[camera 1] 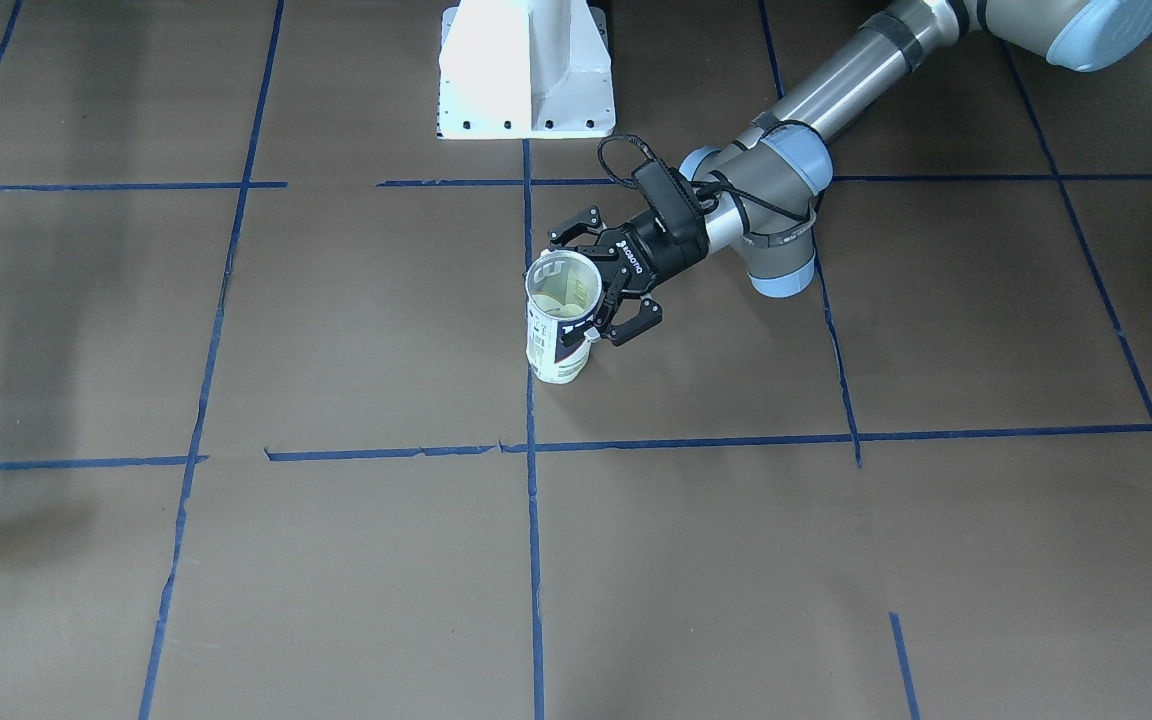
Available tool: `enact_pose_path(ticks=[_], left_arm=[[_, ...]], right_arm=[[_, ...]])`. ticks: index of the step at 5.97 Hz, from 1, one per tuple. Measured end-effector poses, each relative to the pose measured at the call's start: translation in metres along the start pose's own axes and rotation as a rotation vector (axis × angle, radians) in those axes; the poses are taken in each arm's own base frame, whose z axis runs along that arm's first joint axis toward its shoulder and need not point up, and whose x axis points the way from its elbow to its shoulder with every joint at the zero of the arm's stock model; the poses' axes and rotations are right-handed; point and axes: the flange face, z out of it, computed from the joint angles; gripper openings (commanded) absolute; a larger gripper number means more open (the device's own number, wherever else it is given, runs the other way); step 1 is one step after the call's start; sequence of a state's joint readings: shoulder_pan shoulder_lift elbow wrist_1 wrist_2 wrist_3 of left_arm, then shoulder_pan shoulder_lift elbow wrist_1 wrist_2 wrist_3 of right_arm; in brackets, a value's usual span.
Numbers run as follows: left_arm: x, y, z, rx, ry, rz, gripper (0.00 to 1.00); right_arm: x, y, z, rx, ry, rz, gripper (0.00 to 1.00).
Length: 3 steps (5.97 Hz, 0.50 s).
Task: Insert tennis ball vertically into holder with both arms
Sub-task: 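Grasp the Wilson tennis ball with the right gripper and lift it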
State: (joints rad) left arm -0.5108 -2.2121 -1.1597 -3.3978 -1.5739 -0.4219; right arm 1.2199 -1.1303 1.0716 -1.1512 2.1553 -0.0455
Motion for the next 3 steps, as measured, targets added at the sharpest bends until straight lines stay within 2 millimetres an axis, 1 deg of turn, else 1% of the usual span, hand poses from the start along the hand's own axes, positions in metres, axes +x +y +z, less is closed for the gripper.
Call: enact_pose_path(ticks=[2, 3], left_arm=[[0.000, 0.000, 0.000, 0.000, -0.001, 0.000, 0.85], [0.000, 0.000, 0.000, 0.000, 0.000, 0.000, 0.85]], right_arm=[[-0.013, -0.003, 0.017, -0.024, 0.016, -0.018, 0.99], [-0.015, -0.005, 0.024, -0.037, 0.036, -0.025, 0.99]])
